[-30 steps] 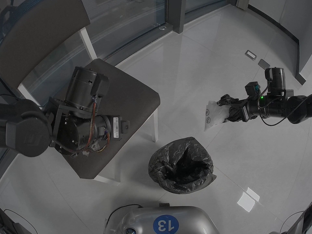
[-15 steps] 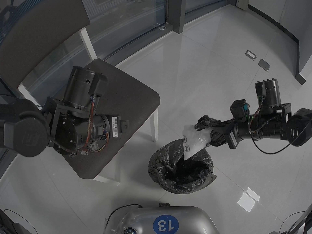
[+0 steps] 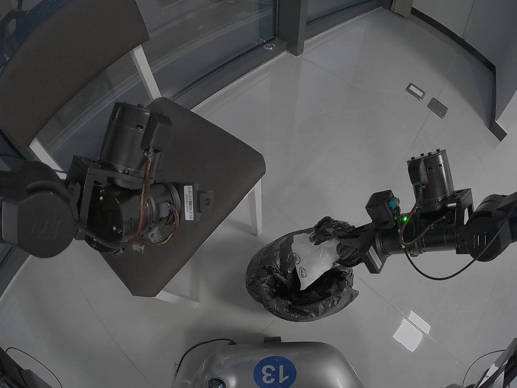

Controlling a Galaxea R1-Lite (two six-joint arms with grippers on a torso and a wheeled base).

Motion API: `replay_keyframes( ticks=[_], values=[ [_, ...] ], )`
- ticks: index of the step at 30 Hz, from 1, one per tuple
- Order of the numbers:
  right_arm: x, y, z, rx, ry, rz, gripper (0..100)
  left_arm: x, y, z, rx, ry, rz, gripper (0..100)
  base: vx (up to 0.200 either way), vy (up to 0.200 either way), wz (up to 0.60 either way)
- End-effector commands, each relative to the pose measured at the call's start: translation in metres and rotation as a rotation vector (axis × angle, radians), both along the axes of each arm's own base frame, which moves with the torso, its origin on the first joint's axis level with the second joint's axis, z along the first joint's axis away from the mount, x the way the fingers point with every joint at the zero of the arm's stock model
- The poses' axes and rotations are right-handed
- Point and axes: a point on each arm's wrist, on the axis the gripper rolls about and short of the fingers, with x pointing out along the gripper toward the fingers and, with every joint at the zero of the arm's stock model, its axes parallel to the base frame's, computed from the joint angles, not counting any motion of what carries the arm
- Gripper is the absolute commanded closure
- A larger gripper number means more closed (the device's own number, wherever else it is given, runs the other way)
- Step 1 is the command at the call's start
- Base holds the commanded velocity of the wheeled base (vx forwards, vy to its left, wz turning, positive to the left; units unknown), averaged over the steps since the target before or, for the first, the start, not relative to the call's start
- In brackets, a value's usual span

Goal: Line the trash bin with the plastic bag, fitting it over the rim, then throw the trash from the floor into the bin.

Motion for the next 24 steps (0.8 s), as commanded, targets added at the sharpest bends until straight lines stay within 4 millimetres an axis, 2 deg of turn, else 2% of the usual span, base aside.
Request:
replay_keyframes(
  ticks=[1,7,8,24],
  values=[
    [0.0026,0.0061,-0.0088,-0.013,0.026,0.014,100,0.0005,0.0002,0.0018,-0.005,-0.013,-0.001,0,0.000,0.000,0.00],
    [0.0019,0.0096,-0.0127,-0.023,0.039,0.026,100,0.0023,0.0017,0.0029,-0.010,-0.024,0.005,0,0.000,0.000,0.00],
    [0.0013,0.0115,-0.0135,-0.025,0.043,0.033,0,0.0026,0.0020,0.0029,-0.010,-0.024,0.007,0,0.000,0.000,0.00],
    [0.0064,0.0138,-0.0154,-0.022,0.046,0.026,0,0.0018,0.0031,0.0058,-0.022,-0.038,0.007,0,0.000,0.000,0.00]
  ],
)
